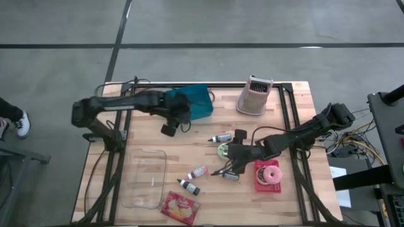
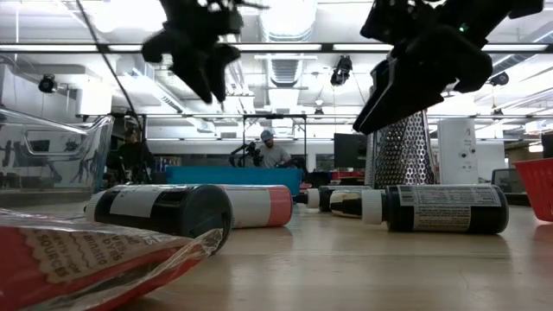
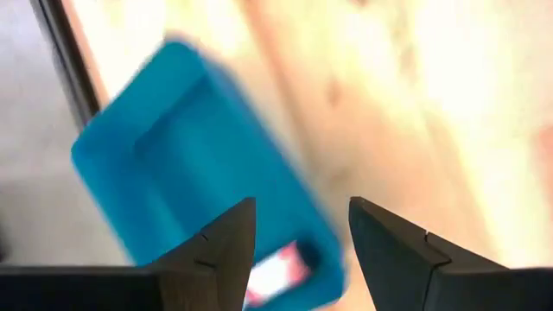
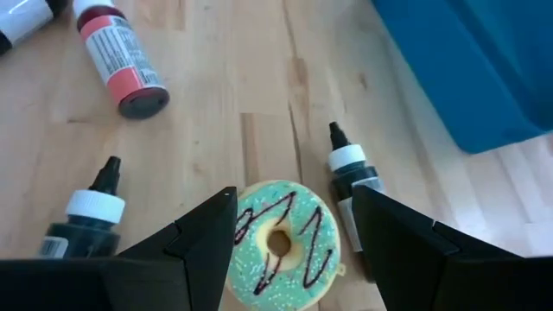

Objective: Pick & Place Food Item
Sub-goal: Put the top black food coloring bottle into the blue bin

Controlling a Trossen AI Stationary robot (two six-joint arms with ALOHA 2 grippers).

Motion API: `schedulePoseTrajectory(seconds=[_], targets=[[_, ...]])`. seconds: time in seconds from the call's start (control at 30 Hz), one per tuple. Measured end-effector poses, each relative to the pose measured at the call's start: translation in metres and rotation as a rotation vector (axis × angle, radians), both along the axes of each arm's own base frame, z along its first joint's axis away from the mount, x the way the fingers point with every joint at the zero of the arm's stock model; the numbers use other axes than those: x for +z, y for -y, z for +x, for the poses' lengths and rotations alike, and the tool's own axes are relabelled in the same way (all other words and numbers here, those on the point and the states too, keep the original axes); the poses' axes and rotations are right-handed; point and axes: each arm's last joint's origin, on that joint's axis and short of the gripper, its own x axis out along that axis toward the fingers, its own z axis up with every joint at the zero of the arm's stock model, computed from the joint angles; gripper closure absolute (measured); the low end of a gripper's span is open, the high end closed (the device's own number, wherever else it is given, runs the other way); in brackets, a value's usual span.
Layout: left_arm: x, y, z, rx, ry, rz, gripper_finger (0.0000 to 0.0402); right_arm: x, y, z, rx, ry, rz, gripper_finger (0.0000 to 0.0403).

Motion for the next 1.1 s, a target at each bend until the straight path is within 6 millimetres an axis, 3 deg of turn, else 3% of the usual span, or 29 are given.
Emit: schedulePoseTrajectory(seconds=[0.17, 0.47, 0.67, 0.83, 1.1], targets=[[0.003, 0.014, -0.029, -0.003, 0.183, -0.096, 0.0213, -0.001, 0.013, 0.004, 0.032, -0.033, 0.058, 0.0177], [-0.026, 0.04, -0.076, 0.072, 0.5, -0.227, 0.0213, -0.002, 0.048, 0.011, 0.05, -0.071, 0.115, 0.0177], [-0.041, 0.059, -0.095, 0.057, 0.775, -0.306, 0.0213, -0.003, 0.075, 0.013, 0.055, -0.088, 0.192, 0.0177], [-0.055, 0.068, -0.109, 0.057, 0.957, -0.255, 0.0213, 0.002, 0.093, 0.018, 0.055, -0.136, 0.212, 0.0177], [-0.071, 0.072, -0.121, 0.117, 1.054, -0.205, 0.0213, 0.004, 0.103, 0.044, 0.103, -0.231, 0.196, 0.0177]])
